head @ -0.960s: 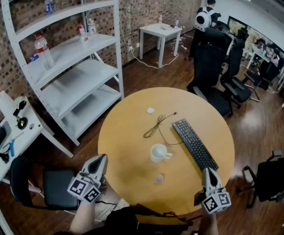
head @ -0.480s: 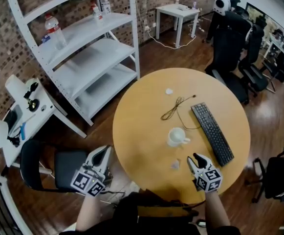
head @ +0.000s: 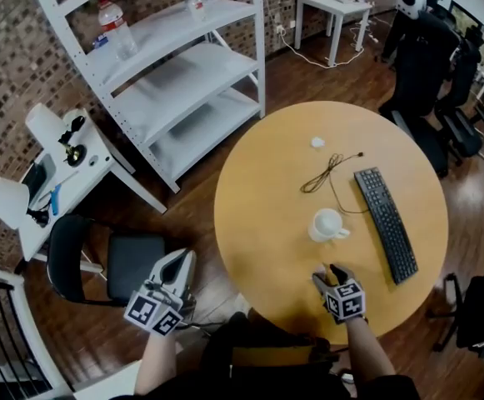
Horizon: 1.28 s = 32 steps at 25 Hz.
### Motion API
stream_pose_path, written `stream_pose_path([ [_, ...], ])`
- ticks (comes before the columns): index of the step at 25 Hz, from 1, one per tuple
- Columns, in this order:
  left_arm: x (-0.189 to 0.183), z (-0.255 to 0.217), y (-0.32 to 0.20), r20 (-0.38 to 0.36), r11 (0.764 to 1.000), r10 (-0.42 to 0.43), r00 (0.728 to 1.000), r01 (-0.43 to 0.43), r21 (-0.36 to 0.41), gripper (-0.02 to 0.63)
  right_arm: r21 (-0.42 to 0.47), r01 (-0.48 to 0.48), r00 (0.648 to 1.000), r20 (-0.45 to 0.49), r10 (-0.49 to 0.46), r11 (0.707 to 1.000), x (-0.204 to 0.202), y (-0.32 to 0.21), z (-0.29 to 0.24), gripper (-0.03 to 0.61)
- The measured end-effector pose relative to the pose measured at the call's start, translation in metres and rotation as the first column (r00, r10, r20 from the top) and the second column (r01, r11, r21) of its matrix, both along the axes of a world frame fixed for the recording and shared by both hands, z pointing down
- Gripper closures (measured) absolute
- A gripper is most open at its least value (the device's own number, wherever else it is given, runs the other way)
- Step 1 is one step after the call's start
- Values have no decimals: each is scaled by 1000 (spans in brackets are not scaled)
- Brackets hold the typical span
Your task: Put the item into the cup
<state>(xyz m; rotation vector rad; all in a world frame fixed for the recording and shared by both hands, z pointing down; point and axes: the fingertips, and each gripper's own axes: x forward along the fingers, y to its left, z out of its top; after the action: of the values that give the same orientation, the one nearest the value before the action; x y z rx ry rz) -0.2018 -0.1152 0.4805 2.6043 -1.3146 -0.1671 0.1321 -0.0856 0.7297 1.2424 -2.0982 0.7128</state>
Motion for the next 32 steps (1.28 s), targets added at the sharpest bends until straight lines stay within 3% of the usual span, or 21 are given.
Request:
stream_pose_path([
  [4,-6,3,1,0,1000,-12,1000,12,-13,620,-25,22,1000,-15,-23,999,-9,0,6,313],
  [8,-6,4,-3,2,1000,-5,1000,6,-17,620,-26,13,996,-91,-15,1000,-8,-1,16,315],
  [9,-5,3,-5,4,1000,-1,1000,1,-17,620,-23,7,995,-97,-9,1000,-7,-1,16,331],
  [11,-3,2,-9,3,1000,9,1000,-9,-16,620,-23,7,995,-95,-9,1000,-6,0,15,431],
  [13,-2,2,-13,-1,1000,17,1000,-17,-12,620,-10,18,996,-89,-19,1000,-7,0,7,446],
  [17,6,1,-23,-14,999,39,999,-39,3,620,97,7,999,-43,-3,995,-4,-17,-34,448],
  [23,23,-3,-32,-35,997,71,997,-70,25,620,298,-5,999,-34,16,955,12,-72,-120,449],
  [28,14,-3,-28,-36,998,52,998,-52,24,621,378,-25,999,-12,31,926,13,-116,-152,448],
  [32,-3,4,-24,-38,1000,-2,999,2,16,620,376,-39,999,-6,44,926,17,-134,-155,448],
])
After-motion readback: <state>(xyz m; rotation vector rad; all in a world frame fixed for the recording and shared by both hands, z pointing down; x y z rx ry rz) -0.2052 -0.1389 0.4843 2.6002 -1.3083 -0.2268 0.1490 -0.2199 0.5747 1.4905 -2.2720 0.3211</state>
